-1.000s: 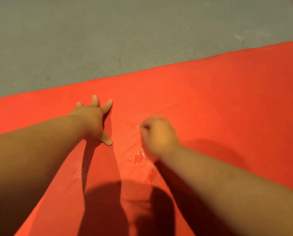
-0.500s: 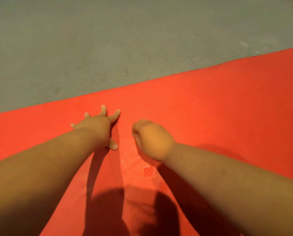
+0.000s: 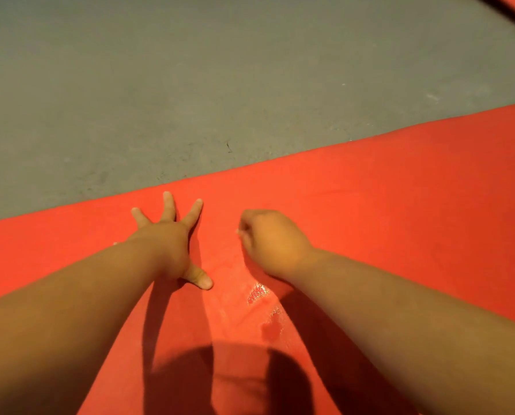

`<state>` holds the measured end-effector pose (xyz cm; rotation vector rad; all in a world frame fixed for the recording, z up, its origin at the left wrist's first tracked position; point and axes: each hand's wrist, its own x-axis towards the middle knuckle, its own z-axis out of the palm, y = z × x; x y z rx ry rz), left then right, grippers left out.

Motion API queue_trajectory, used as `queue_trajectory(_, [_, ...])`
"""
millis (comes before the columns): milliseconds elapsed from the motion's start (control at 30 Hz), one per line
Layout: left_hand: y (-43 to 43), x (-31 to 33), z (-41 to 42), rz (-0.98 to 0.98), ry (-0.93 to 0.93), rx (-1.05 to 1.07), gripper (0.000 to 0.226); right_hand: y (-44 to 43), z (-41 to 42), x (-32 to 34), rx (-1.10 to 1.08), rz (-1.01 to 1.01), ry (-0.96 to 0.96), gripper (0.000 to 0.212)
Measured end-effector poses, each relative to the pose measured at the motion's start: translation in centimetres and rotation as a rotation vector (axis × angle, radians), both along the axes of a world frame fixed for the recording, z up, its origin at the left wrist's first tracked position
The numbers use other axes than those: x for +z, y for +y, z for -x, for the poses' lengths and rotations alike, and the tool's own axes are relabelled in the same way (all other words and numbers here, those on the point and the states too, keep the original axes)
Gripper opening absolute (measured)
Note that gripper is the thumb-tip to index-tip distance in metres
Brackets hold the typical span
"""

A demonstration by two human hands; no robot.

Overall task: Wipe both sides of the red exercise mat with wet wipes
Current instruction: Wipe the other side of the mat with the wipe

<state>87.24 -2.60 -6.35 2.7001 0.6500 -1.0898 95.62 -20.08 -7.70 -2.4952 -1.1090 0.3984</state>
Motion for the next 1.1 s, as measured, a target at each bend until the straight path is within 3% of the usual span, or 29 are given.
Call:
queue_trajectory(67, [-0.3,0.2,0.0,-0.012,0.020,-0.036,0.154,-0.1,-0.6,0.4,0.150,0.017,0.007,0.014])
queue_trajectory(100, [-0.4,0.1,-0.1,-0.019,0.029,-0.047,0.152,-0.7,-2.3,0.4,0.104,0.045,-0.020,0.016])
queue_trajectory(233, [-0.7,0.5,-0.6,-0.041,0.108,-0.051,0.150,-5.3,-12.4,0.7,-0.520,0.225,-0.174,0.023])
queue_trajectory(300, [-0.8,0.9,-0.8,-0.033,0.148,-0.031,0.151,-5.0,-13.2,0.8,-0.614,0.262,-0.152,0.023])
queue_trajectory(367, [-1.0,1.2,-1.1,-0.025,0.167,-0.012,0.151,-1.9,-9.9,0.4,-0.470,0.168,-0.103,0.021])
queue_trajectory(500, [-1.2,1.4,-1.3,-0.048,0.178,-0.021,0.150,2.4,-1.0,0.3,0.061,0.053,-0.008,0.016])
queue_trajectory(533, [-1.2,1.4,-1.3,-0.053,0.179,-0.027,0.150,2.0,-1.2,0.3,0.092,0.041,-0.031,0.017])
queue_trajectory(600, [-1.2,1.3,-1.3,-0.050,0.173,-0.026,0.150,0.1,-4.3,0.0,-0.034,0.037,-0.101,0.019])
queue_trajectory(700, [-1.0,1.1,-1.2,-0.047,0.171,-0.041,0.151,-3.9,-11.2,-0.1,-0.478,0.064,-0.158,0.019])
queue_trajectory(767, [-0.9,1.1,-1.2,-0.030,0.162,-0.041,0.152,-4.2,-12.7,-0.2,-0.638,0.093,-0.156,0.019])
queue_trajectory(833, [-0.7,1.0,-1.1,-0.003,0.145,-0.032,0.153,-1.1,-10.5,-0.6,-0.529,0.062,-0.145,0.017])
queue_trajectory(967, [0.1,0.4,-0.6,0.034,0.123,-0.029,0.152,5.9,-3.3,-0.5,0.093,0.006,-0.024,0.016])
queue_trajectory(1000, [0.2,0.2,-0.6,0.037,0.114,-0.027,0.151,6.3,-3.6,-0.4,0.154,0.001,-0.026,0.017])
queue_trajectory(1100, [0.3,-0.1,-0.5,0.030,0.082,-0.023,0.151,4.2,-9.8,-0.4,-0.126,0.065,-0.091,0.018])
